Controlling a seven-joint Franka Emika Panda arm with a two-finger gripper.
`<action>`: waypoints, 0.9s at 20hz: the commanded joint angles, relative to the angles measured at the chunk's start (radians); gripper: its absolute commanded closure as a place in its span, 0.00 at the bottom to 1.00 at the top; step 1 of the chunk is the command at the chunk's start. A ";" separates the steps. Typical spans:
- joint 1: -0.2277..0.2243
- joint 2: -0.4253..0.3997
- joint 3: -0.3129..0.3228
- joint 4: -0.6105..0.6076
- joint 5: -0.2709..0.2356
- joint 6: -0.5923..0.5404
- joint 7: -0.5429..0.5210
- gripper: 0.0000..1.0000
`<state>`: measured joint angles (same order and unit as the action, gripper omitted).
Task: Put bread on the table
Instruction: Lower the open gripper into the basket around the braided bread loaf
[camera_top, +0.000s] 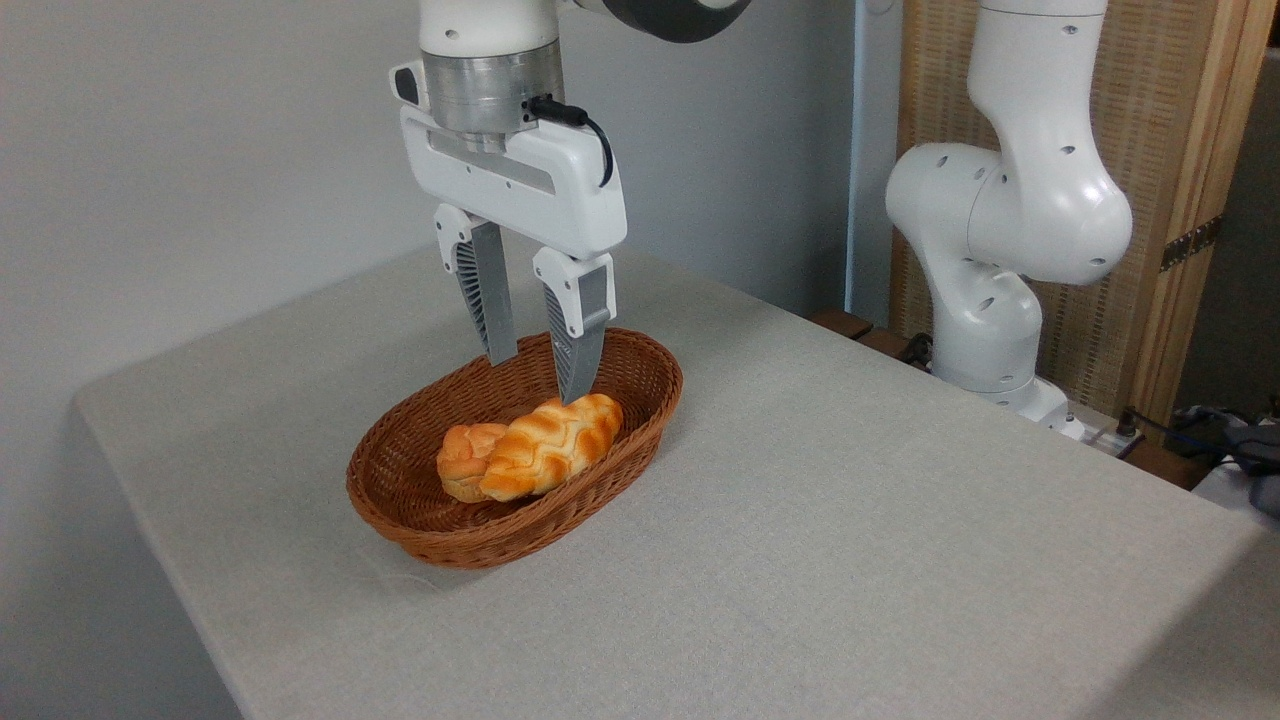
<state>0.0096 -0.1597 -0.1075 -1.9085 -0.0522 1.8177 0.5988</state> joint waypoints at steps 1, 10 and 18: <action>-0.034 -0.006 0.005 0.000 -0.003 -0.082 0.021 0.00; -0.072 -0.003 0.005 -0.026 -0.001 -0.058 0.021 0.00; -0.157 -0.003 0.006 -0.170 -0.001 0.121 0.019 0.00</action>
<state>-0.1129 -0.1532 -0.1106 -2.0115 -0.0524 1.8701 0.6111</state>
